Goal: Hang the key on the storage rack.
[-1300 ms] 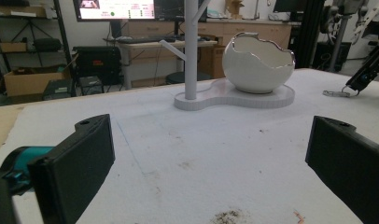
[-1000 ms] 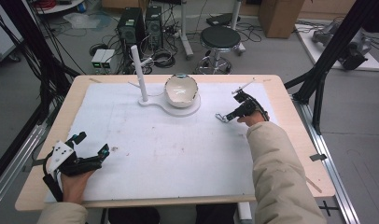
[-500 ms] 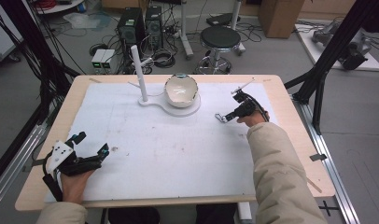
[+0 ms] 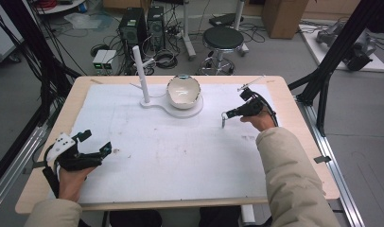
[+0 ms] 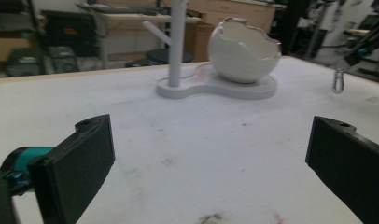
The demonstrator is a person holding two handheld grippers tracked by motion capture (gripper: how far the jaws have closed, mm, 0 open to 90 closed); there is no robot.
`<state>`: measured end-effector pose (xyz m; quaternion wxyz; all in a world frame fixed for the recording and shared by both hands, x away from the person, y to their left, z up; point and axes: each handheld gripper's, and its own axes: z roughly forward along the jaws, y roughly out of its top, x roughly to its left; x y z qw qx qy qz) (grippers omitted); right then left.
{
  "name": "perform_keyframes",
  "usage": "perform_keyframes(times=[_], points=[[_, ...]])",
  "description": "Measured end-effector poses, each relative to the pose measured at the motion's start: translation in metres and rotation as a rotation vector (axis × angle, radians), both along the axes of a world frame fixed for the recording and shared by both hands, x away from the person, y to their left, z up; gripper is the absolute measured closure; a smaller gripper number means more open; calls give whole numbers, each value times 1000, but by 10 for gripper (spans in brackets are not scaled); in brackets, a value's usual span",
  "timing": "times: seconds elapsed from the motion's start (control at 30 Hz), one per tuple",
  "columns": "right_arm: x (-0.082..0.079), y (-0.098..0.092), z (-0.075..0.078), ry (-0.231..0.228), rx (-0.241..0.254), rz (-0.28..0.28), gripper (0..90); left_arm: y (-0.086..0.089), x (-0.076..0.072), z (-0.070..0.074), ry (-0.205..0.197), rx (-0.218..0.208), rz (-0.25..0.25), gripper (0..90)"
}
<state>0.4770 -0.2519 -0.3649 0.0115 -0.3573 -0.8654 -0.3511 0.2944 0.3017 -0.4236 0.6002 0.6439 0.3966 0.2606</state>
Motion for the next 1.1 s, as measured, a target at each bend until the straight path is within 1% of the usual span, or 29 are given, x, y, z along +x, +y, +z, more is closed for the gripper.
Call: perform_keyframes(times=[0.03, 0.07, 0.1, 0.17, 0.2, 0.23, 0.27, 0.3, 0.33, 0.37, 0.4, 0.43, 0.47, 0.5, 0.53, 0.57, 0.63, 0.67, 0.7, 0.77, 0.83, 0.87, 0.9, 0.93, 0.97, 1.0, 1.03, 1.07, 1.1], points=[[-5, 1, 7, -19, 55, 14, 891, -2, 4, 13, 16, -12, -52, 17], [-8, 2, 11, -41, 70, 33, 892, -4, 7, 20, 17, -17, -77, 18], [-11, 3, 15, -50, 83, 44, 891, -4, 7, 20, 17, -17, -77, 17], [-17, 6, 23, -68, 106, 68, 891, -9, 11, 35, 24, -10, -128, 17], [-20, 7, 26, -88, 130, 83, 891, -12, 14, 42, 20, 2, -153, 17], [-22, 8, 30, -100, 166, 96, 891, -18, 19, 56, 14, 22, -199, 17], [-25, 8, 33, -111, 196, 114, 891, -22, 21, 63, 7, 26, -221, 17], [-28, 9, 37, -127, 217, 130, 891, -22, 21, 63, 7, 26, -221, 17], [-31, 10, 40, -137, 239, 149, 891, -25, 24, 69, 0, 40, -243, 18], [-33, 11, 42, -156, 256, 171, 890, -33, 29, 81, -9, 65, -288, 17], [-33, 11, 42, -156, 256, 171, 890, -33, 29, 81, -9, 65, -288, 17], [-36, 12, 46, -161, 269, 181, 891, -38, 32, 88, -10, 77, -316, 17], [-41, 17, 53, -186, 287, 215, 890, -43, 35, 94, -9, 90, -339, 17], [-43, 19, 56, -189, 294, 224, 890, -51, 39, 104, -20, 99, -386, 17], [-44, 21, 59, -199, 307, 244, 890, -57, 40, 109, -25, 101, -411, 18], [-47, 24, 62, -214, 318, 271, 890, -57, 40, 109, -25, 101, -411, 17], [-51, 31, 68, -250, 342, 313, 890, -67, 44, 118, -34, 114, -458, 18], [-51, 31, 68, -250, 342, 313, 890, -72, 45, 121, -37, 119, -477, 18], [-55, 38, 73, -271, 362, 356, 891, -78, 48, 125, -38, 131, -490, 18], [-57, 43, 75, -265, 362, 374, 891, -87, 50, 130, -42, 146, -494, 17], [-60, 50, 75, -265, 351, 391, 892, -96, 54, 133, -44, 137, -519, 18], [-61, 54, 75, -264, 350, 403, 892, -106, 57, 135, -45, 130, -544, 17], [-62, 57, 74, -263, 348, 414, 892, -106, 57, 135, -45, 130, -544, 18], [-62, 57, 74, -263, 348, 414, 892, -111, 58, 135, -44, 132, -555, 18], [-63, 63, 73, -257, 350, 430, 892, -116, 60, 135, -40, 131, -566, 18], [-63, 63, 73, -257, 350, 430, 892, -120, 61, 135, -38, 140, -579, 18], [-65, 68, 73, -259, 355, 445, 892, -130, 64, 133, -26, 148, -600, 18], [-65, 71, 73, -257, 358, 455, 892, -130, 64, 133, -26, 148, -600, 21], [-66, 73, 73, -269, 362, 465, 892, -134, 66, 133, -24, 155, -612, 27]])
